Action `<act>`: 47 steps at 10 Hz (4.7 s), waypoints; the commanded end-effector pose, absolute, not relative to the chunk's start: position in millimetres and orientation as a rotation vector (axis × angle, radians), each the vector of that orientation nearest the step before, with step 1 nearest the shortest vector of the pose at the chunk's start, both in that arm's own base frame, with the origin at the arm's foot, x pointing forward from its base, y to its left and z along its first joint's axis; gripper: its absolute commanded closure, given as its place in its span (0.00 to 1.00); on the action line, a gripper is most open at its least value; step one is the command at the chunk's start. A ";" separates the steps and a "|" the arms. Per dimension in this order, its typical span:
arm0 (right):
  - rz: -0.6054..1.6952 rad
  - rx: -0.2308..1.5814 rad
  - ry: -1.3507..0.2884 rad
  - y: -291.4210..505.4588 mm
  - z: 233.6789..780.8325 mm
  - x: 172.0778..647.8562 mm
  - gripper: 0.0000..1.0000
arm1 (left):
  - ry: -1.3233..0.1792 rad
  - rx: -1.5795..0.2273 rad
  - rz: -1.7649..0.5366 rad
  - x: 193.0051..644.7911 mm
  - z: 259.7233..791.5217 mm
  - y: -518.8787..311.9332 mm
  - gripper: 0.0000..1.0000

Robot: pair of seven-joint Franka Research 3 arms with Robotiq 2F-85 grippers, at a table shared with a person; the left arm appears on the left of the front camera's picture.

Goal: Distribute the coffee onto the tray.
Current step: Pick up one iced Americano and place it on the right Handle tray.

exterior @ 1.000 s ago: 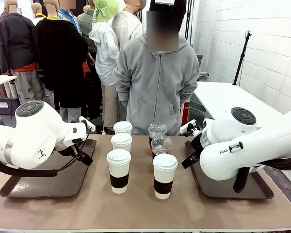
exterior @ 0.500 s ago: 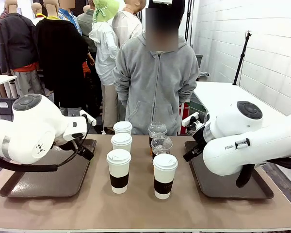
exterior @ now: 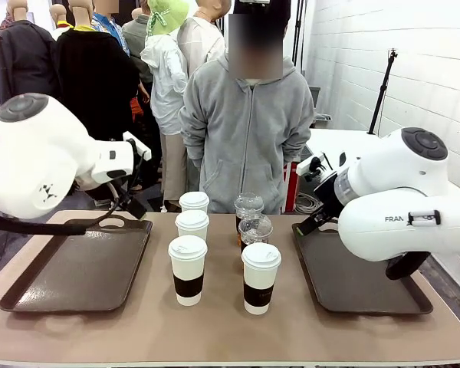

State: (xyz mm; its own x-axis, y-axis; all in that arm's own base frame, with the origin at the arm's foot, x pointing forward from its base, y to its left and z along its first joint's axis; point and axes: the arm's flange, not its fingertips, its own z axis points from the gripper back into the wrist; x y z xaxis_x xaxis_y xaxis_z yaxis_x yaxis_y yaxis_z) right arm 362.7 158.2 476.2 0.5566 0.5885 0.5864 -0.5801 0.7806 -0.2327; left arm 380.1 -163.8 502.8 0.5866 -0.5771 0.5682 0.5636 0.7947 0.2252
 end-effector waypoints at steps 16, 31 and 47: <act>0.814 0.361 -0.956 55.9 447.2 312.8 0.00 | -0.926 -0.326 -0.776 374.0 493.5 -51.0 0.00; 0.803 0.349 -0.907 49.7 499.2 387.1 0.00 | -0.896 -0.320 -0.732 403.0 518.9 -40.4 0.00; 0.825 0.340 -0.909 49.6 502.4 394.7 0.00 | -0.896 -0.320 -0.732 403.0 518.9 -40.4 0.00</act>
State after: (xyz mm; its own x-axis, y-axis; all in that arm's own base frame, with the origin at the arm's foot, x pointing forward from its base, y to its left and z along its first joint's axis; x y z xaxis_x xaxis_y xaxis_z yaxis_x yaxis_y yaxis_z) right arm 386.9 49.5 501.2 0.3551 0.4707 0.8077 -0.7424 0.6671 -0.0624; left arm 402.4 -41.2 520.1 0.4042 -0.4446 0.7993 0.6946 0.7178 0.0479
